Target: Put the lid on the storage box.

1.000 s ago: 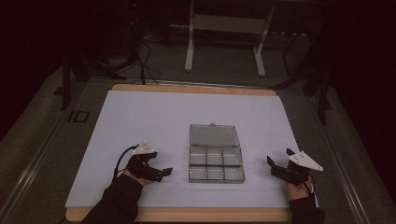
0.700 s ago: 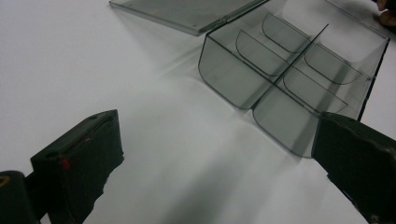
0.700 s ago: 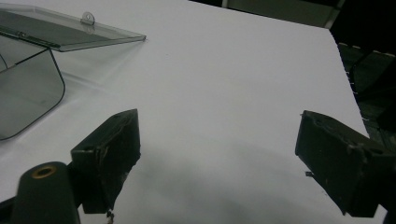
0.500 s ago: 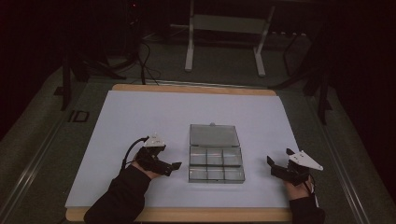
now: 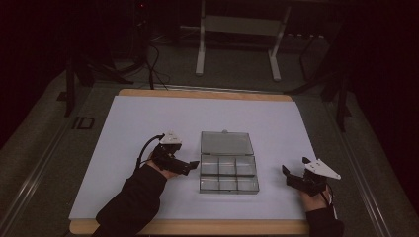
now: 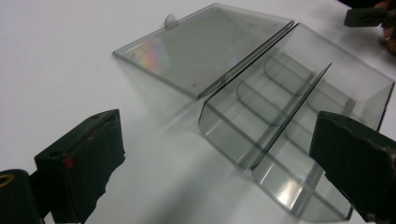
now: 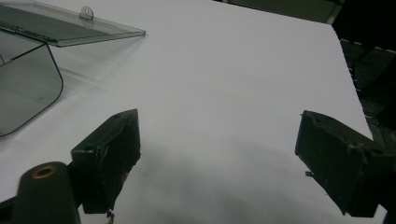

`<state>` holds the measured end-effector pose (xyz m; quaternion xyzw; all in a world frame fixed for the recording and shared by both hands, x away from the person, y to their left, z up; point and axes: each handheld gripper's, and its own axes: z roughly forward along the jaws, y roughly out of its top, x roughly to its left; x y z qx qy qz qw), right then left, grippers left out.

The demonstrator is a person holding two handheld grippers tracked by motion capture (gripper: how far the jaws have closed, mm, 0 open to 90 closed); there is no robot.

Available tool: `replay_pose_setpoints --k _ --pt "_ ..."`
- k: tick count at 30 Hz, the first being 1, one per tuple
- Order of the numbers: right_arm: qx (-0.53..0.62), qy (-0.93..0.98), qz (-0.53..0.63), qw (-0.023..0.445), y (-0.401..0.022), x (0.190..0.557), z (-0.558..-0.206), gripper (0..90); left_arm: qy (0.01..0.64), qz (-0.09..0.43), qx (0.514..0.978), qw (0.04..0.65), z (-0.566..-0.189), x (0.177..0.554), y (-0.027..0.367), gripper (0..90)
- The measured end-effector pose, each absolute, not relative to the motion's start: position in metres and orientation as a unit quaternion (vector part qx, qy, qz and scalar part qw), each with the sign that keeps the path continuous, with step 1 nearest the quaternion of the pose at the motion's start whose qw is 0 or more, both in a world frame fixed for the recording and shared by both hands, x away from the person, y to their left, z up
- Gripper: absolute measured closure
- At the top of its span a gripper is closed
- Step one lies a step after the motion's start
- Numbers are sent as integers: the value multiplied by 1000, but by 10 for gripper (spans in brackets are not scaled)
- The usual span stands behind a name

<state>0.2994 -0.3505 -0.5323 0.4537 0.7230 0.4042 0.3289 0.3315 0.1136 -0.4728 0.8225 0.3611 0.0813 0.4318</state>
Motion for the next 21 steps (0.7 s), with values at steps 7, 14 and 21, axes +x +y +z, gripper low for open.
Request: replay_pose_setpoints --k 7,14,21 --pt "458 722 401 328 -350 300 -532 139 366 89 823 426 -459 350 96 46" --pt "458 724 400 326 -350 301 -532 142 380 88 815 428 -455 365 82 45" --pt "457 727 397 324 -350 301 -533 143 411 65 808 418 -464 384 72 46"
